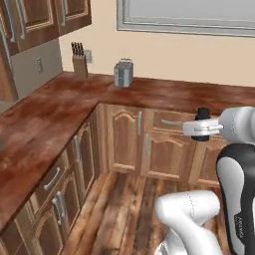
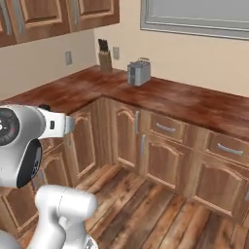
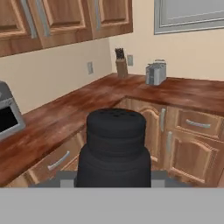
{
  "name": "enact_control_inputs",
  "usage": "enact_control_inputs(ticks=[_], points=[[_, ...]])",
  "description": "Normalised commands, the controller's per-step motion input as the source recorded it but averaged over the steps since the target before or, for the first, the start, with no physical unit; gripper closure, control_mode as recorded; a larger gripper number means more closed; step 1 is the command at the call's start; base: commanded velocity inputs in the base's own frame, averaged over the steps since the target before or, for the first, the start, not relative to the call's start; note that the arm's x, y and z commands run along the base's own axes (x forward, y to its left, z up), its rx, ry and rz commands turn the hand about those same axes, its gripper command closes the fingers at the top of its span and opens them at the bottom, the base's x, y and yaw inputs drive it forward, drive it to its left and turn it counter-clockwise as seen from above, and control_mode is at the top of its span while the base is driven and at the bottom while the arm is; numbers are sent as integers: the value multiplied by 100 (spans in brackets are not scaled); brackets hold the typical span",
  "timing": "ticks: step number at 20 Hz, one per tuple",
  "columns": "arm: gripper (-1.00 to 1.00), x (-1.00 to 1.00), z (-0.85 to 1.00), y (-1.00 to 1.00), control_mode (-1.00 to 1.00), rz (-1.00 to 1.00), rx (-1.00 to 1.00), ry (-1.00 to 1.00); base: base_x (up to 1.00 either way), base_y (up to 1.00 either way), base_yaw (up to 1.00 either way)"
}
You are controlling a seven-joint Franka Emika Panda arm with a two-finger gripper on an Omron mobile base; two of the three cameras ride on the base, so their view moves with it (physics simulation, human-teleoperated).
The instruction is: Retrieve the shaker from the cabinet and place it next the steak on a plate on the dining table.
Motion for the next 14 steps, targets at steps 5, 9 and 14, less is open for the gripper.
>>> enact_control_inputs(ticks=[5, 9, 14], points=[[100, 0, 0, 0, 100, 0, 0, 0, 0, 0, -100], [100, 0, 0, 0, 100, 0, 0, 0, 0, 0, -100], [100, 0, 0, 0, 100, 0, 0, 0, 0, 0, -100]])
